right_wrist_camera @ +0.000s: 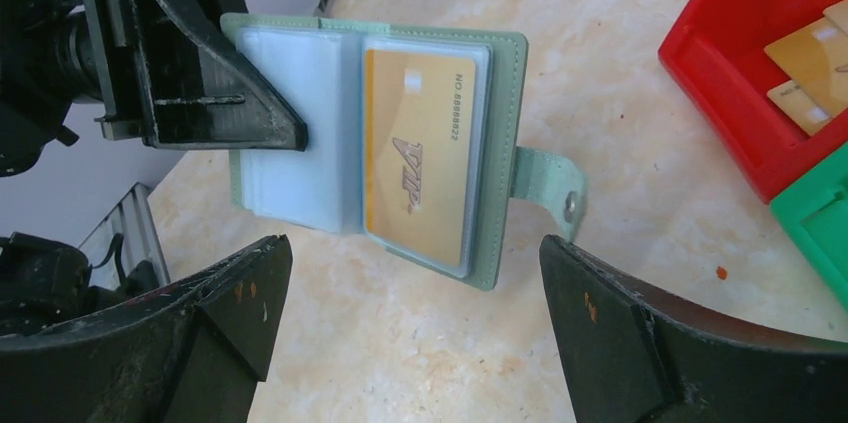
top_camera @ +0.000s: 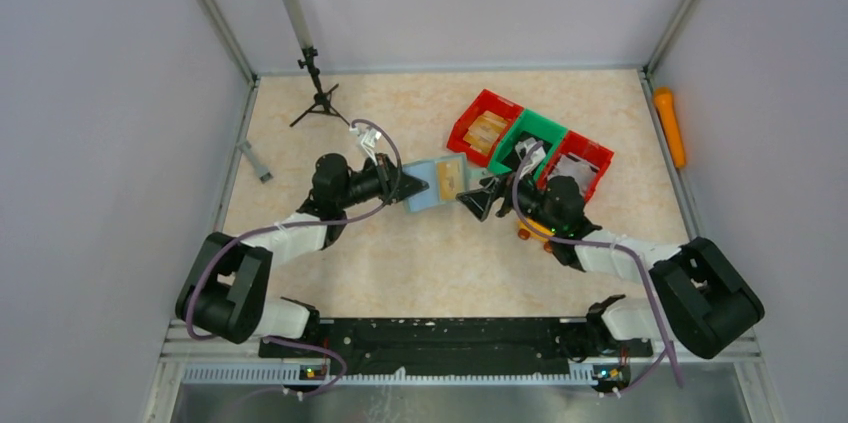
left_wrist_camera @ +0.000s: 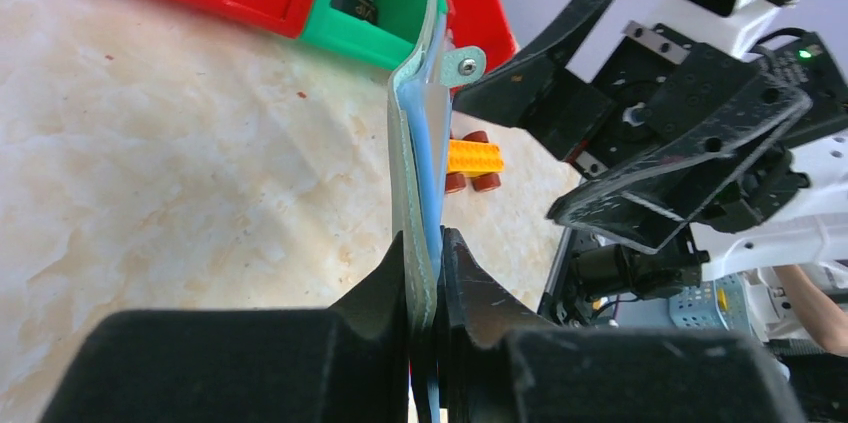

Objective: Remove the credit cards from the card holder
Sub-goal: Remove the credit card from the card holder.

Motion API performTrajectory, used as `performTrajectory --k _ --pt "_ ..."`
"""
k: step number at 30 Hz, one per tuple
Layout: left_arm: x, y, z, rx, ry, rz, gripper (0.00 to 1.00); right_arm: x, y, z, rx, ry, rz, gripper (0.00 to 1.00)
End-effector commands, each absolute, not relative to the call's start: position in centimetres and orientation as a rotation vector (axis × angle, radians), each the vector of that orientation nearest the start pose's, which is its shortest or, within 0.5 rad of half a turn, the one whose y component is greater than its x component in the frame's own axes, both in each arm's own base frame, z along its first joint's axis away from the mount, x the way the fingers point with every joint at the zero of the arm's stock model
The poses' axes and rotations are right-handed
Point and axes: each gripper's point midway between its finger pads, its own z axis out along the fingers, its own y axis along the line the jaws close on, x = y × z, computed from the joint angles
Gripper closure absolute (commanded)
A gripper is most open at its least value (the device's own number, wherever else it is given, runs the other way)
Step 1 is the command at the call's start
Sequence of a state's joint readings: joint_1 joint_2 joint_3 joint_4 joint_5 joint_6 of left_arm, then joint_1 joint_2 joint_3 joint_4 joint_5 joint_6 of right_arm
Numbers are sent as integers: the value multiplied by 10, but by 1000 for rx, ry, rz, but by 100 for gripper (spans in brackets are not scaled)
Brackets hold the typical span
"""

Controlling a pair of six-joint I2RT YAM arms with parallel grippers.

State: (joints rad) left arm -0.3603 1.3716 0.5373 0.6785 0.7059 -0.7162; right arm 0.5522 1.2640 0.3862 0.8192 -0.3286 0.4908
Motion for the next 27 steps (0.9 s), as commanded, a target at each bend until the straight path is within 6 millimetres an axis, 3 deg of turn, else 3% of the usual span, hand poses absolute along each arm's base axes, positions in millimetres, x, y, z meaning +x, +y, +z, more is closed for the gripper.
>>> performTrajectory --k 1,9,17,19,27 --pt "277 -261 205 352 1722 -1450 100 274 270 176 -393 1634 1116 4" --pt "271 -263 208 374 1697 -1486 100 292 233 176 -197 1634 937 3" --pt "259 -274 217 451 1648 -1559 100 267 260 192 -371 1544 1130 11" --pt "257 -275 218 461 1643 -1566 100 262 262 195 -385 1524 1160 17" --pt "256 -276 219 467 1642 -1569 100 254 259 204 -384 1477 1187 66"
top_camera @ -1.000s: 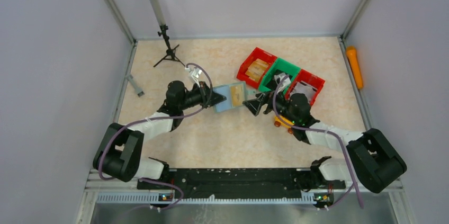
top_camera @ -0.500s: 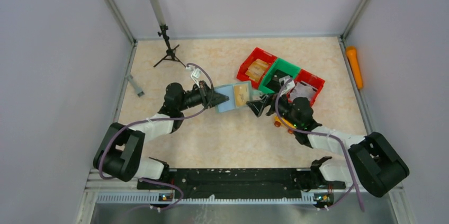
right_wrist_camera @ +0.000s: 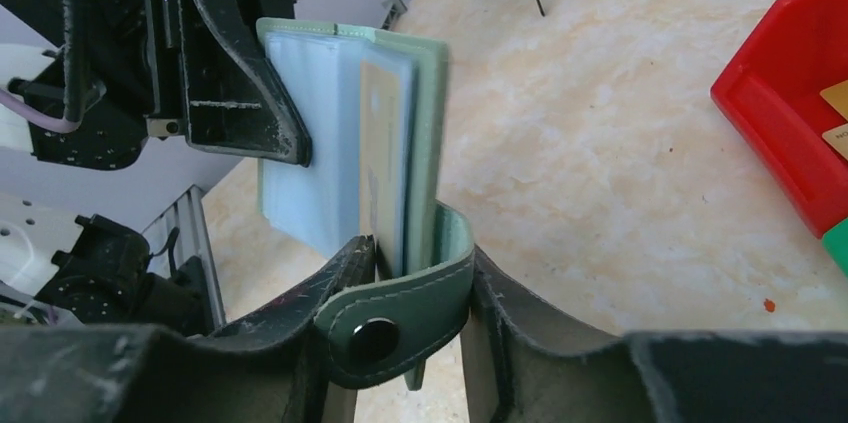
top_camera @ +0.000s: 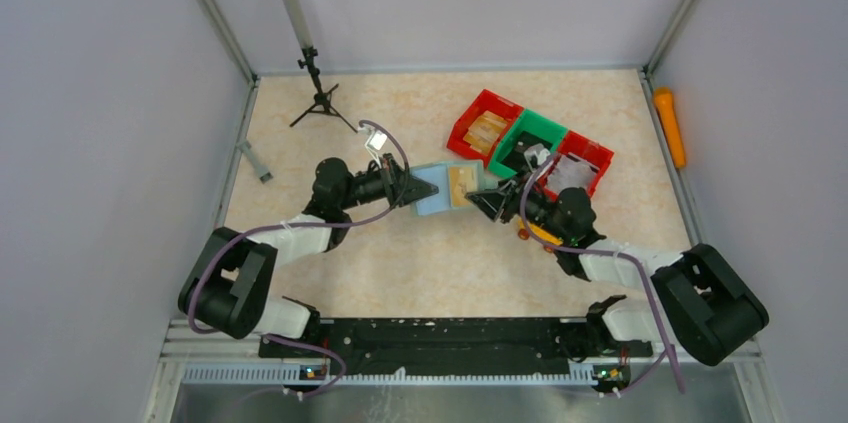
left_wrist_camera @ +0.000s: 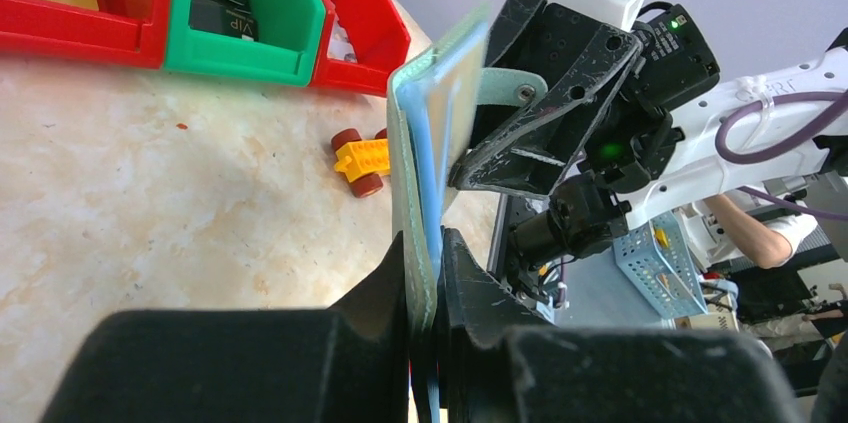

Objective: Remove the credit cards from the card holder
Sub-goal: Remove the credit card from the card holder.

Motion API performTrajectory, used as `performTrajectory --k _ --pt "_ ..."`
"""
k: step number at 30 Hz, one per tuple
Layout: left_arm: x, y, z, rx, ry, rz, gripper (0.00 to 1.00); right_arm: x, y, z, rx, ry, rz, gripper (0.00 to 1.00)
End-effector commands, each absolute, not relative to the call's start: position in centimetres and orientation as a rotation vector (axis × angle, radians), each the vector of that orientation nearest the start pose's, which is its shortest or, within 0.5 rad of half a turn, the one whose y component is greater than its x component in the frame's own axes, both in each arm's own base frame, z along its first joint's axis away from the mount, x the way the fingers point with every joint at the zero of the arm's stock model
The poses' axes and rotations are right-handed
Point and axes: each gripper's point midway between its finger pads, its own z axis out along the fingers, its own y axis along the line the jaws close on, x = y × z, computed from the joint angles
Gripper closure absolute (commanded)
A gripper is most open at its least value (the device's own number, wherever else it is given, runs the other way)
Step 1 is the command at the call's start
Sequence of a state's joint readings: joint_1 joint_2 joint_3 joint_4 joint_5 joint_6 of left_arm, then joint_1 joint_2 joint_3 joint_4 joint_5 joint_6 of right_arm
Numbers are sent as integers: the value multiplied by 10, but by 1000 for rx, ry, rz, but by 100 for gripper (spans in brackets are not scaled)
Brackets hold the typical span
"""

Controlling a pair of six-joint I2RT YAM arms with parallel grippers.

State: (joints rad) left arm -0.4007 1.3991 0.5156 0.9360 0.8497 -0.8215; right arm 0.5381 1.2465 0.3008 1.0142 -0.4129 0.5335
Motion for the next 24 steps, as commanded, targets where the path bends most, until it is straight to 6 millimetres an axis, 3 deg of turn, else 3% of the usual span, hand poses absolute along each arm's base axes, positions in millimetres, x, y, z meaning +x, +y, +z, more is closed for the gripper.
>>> performTrajectory --k 1,5,7,10,13,18,21,24 --pt "257 -276 218 462 1646 -1564 100 254 259 205 -383 1474 1188 72" --pt "262 -276 213 442 1680 -1535 99 255 259 205 -378 1474 1191 88" --pt "269 -274 207 413 1715 -1492 92 257 258 204 -369 1483 1185 98" --pt "291 -262 185 305 1844 -1306 63 263 256 199 -335 1516 1161 100" --pt "308 -244 161 205 1979 -1084 48 271 254 191 -299 1557 1137 100" --pt "319 -230 149 135 2050 -879 44 280 253 182 -255 1607 1115 100" --pt "317 -227 154 144 2031 -815 42 288 251 173 -212 1656 1083 100" --pt "307 -236 168 228 1961 -843 44 295 249 167 -167 1688 1066 100"
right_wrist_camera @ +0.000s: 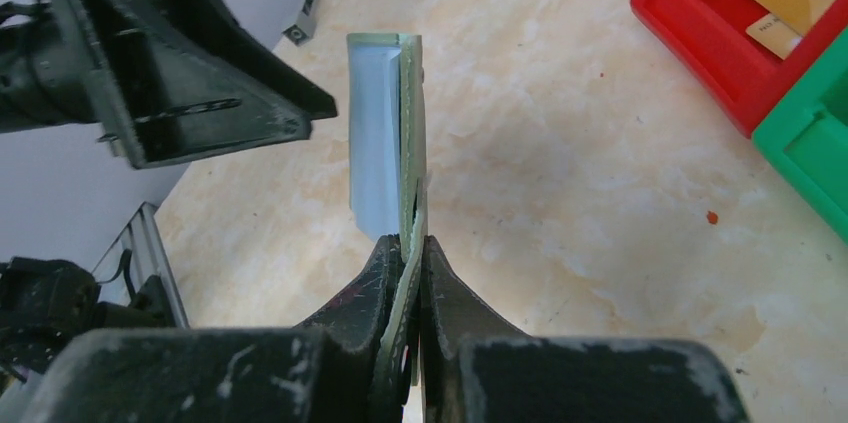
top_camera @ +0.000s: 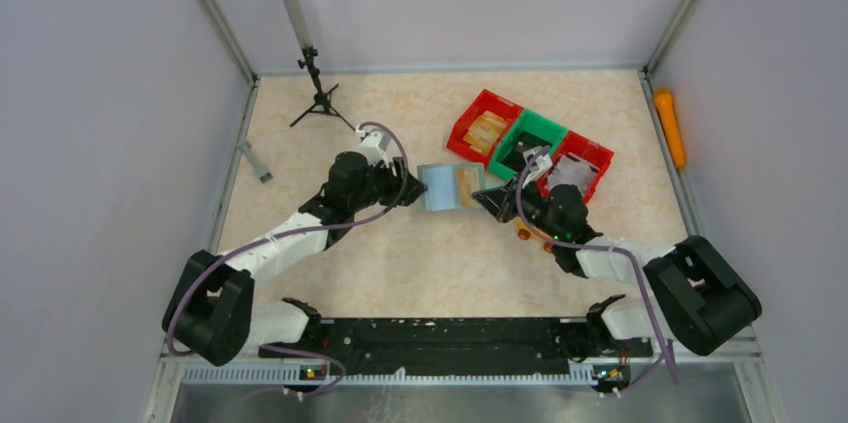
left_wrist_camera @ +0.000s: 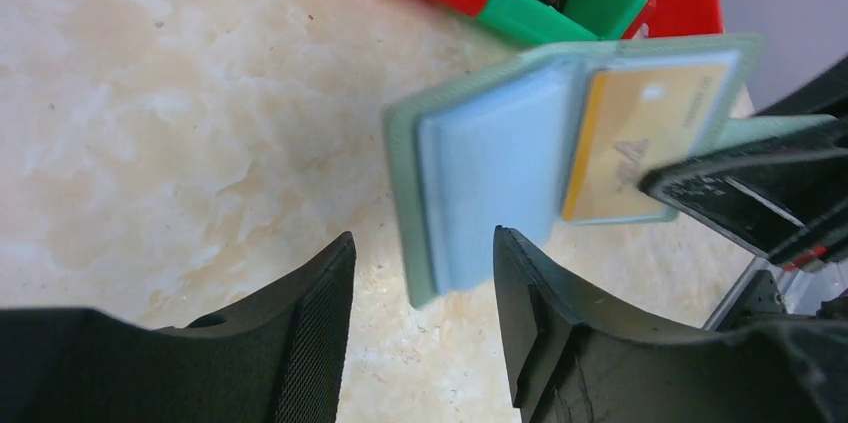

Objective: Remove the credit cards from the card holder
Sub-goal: Remove the credit card from the card holder.

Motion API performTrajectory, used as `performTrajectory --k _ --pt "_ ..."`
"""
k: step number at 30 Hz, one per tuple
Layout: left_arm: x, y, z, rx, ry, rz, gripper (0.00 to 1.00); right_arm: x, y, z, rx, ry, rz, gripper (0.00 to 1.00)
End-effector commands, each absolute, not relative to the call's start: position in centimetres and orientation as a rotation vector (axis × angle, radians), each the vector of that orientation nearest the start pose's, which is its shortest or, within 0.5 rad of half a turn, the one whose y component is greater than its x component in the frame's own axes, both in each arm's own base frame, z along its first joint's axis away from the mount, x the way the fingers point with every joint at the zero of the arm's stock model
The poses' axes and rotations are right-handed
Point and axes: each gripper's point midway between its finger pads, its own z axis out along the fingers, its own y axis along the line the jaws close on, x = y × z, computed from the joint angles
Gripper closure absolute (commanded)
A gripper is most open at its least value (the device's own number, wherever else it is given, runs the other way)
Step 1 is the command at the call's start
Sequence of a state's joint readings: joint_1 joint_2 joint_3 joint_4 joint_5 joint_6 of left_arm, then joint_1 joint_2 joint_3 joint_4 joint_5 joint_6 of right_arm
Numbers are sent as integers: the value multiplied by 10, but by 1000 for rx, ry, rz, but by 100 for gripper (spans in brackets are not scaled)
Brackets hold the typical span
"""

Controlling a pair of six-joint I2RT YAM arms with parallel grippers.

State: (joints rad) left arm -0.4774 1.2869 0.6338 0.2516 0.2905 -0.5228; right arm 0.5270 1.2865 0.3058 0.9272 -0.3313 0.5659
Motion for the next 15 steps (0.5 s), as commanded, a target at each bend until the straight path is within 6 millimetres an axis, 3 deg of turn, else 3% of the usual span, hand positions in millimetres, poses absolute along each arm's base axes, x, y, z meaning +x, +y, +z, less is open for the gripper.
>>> performTrajectory --k 1,8,15 --pt "301 -243 174 273 1928 -882 47 295 249 167 -164 1688 1071 100" --pt "277 -274 187 454 1818 -1098 71 292 252 169 -170 1683 1105 100" --pt "270 -296 180 526 1849 -1255 80 277 263 181 -239 1628 1215 100"
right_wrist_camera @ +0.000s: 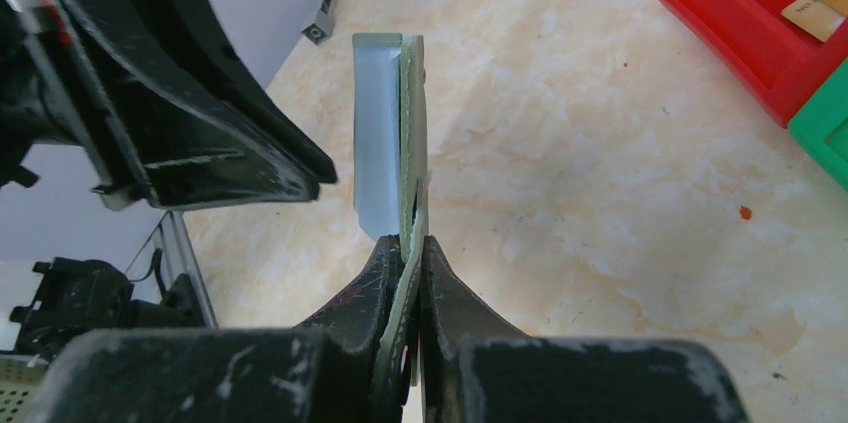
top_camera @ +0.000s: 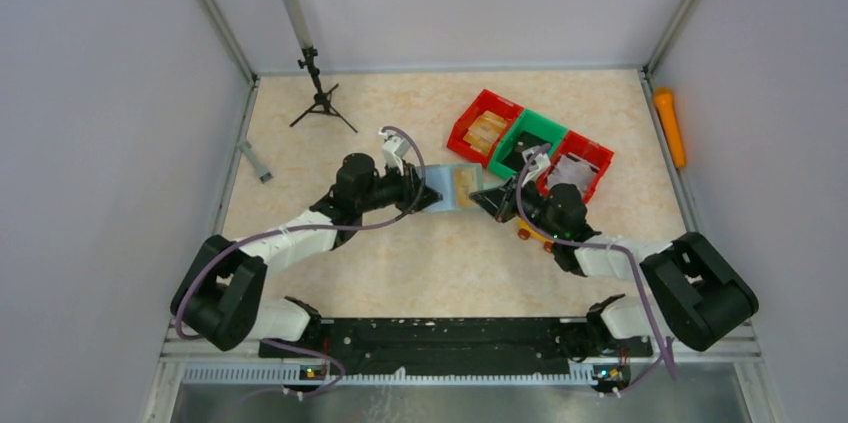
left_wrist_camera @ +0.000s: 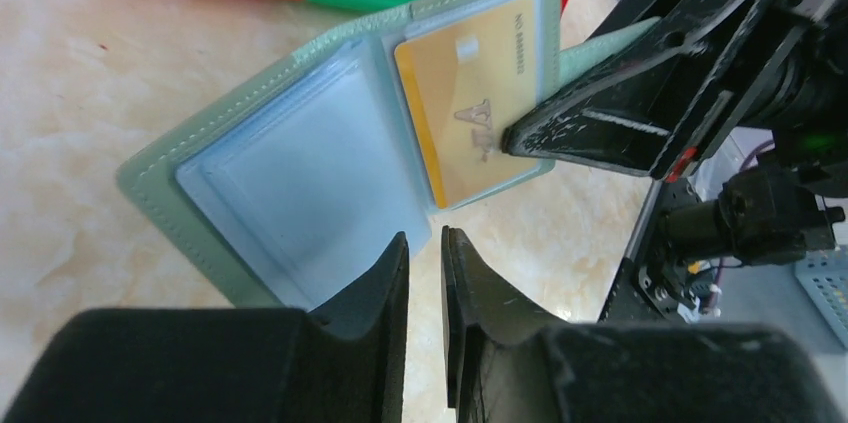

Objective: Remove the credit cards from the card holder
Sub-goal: Remove the credit card from the card holder.

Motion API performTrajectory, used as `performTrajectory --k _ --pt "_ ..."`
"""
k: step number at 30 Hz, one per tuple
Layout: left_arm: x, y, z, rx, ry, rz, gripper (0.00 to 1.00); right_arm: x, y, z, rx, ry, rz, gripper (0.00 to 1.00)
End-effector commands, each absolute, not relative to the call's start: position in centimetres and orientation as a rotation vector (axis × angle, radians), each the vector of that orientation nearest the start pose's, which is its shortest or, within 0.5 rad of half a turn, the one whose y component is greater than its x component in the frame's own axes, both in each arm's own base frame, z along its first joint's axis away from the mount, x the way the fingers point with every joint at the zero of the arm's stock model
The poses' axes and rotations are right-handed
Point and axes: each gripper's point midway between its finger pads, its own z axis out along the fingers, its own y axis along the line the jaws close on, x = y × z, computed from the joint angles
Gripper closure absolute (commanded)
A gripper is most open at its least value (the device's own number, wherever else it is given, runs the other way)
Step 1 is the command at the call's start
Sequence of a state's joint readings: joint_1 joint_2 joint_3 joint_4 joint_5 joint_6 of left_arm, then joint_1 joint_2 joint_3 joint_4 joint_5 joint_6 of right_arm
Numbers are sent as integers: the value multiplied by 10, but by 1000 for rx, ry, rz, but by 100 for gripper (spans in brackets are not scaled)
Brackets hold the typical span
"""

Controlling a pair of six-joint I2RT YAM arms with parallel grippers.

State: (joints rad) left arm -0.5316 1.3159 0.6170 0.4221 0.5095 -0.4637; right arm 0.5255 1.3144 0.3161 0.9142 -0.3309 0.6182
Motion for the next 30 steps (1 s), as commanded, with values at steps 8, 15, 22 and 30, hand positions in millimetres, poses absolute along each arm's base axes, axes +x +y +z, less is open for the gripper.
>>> performTrajectory --k 8,15,22,30 --pt "272 -295 181 496 1846 -1299 75 265 272 192 -294 1584 1312 100" --pt "273 -291 184 475 1816 -1347 68 257 274 201 -317 1549 1360 100" --pt "274 -284 191 443 1779 -1419 61 248 279 207 -361 1521 1419 100" --pt "270 -276 202 415 1709 -1496 82 233 281 223 -408 1448 1500 100"
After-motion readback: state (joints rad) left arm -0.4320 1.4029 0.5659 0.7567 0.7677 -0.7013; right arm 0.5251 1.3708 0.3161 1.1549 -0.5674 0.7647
